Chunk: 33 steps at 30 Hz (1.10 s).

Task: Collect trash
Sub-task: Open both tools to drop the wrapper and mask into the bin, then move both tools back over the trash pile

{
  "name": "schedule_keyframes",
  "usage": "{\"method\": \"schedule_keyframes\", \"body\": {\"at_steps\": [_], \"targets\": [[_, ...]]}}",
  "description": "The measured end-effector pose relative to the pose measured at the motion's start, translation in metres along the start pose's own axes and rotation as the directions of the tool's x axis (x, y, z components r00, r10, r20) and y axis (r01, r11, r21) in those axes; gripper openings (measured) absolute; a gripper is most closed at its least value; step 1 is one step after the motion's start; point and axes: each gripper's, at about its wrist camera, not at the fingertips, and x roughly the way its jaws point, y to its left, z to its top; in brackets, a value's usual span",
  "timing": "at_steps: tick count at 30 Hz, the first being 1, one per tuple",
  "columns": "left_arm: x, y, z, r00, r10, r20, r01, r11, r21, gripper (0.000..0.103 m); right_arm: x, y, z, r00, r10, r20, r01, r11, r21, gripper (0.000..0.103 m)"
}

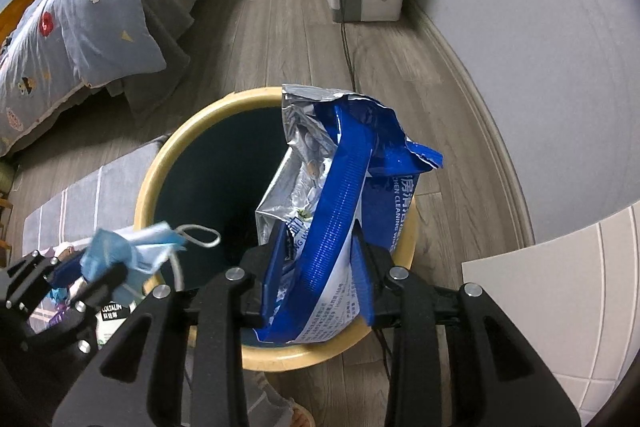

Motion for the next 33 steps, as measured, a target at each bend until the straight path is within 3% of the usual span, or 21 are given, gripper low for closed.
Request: {"method": "schedule_keyframes", "body": {"at_steps": [3,5,12,17,33], "targets": [[0.000,-0.001,-0.001,1.000,-0.013,-0.001,0.013,1.000,0.000,0.043,-0.004,0.000,0.000,1.000,-0.005,0.021,0.005,1.000,-0.004,0.054],[-0.006,0.001,-0.002,1.000,-0.009,0.017,0.009,1.000,0.000,0.057,-0.006,-0.002,0.002,0.999,-0.012,0.040,0.012,1.000,0.002,0.058],[-0.032,0.019,-0.005,0.997,0.015,0.073,-0.012,0.999,-0.037,0.078,-0.010,0.001,0.009,0.998,-0.011,0.058,0.009,0.999,0.038,0.075],[-0.055,0.037,-0.011,0.993,0.069,0.099,-0.063,0.996,-0.062,0.090,-0.024,0.013,0.010,0.995,0.018,0.096,-0.021,0.999,0.031,0.098],[-0.148,0.114,-0.060,0.967,0.194,0.166,-0.162,0.969,-0.189,0.093,-0.052,0.103,-0.004,0.990,0.075,0.122,-0.059,0.990,-0.129,0.097]]}}
